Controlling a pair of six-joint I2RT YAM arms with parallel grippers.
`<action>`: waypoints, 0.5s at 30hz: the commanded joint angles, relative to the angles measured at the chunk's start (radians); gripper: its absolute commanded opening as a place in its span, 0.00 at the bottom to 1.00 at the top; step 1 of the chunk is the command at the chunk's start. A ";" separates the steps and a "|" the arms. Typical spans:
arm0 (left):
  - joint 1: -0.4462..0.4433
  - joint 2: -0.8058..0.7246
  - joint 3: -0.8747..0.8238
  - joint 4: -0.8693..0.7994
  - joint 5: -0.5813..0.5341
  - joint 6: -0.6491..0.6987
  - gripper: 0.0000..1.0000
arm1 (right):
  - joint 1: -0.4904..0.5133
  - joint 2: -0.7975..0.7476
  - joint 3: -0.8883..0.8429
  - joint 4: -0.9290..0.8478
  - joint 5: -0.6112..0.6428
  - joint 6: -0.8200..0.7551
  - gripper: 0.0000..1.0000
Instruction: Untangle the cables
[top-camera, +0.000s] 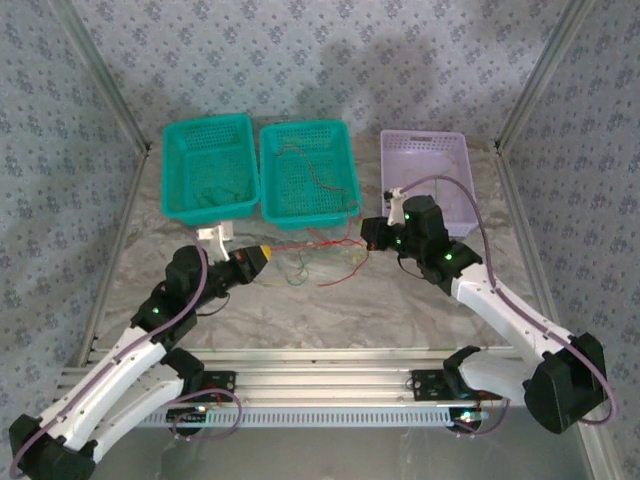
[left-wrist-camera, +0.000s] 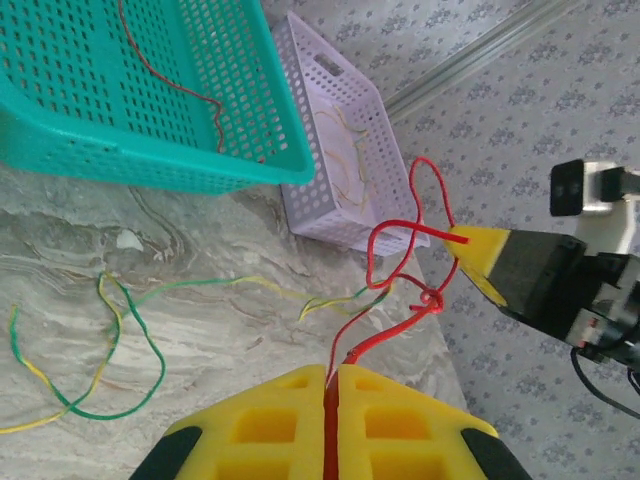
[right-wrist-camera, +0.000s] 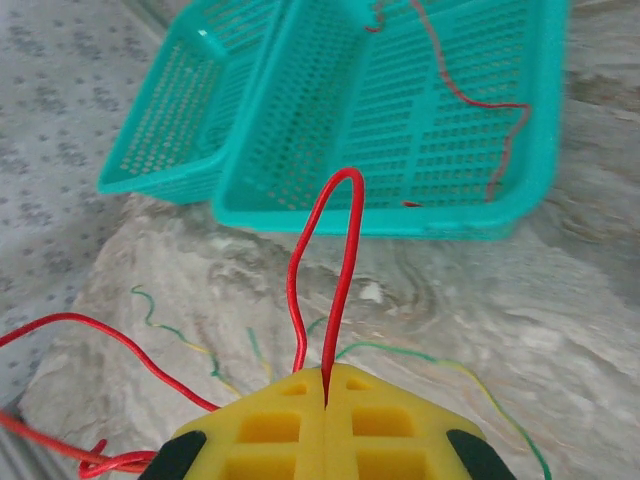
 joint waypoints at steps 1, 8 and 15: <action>0.019 -0.039 0.068 -0.108 -0.051 0.076 0.00 | -0.049 -0.026 -0.026 -0.063 0.062 -0.010 0.00; 0.069 -0.078 0.190 -0.247 -0.078 0.171 0.00 | -0.147 -0.028 -0.075 -0.096 0.080 0.012 0.00; 0.097 -0.089 0.303 -0.348 -0.103 0.263 0.00 | -0.168 -0.027 -0.091 -0.128 0.114 -0.009 0.00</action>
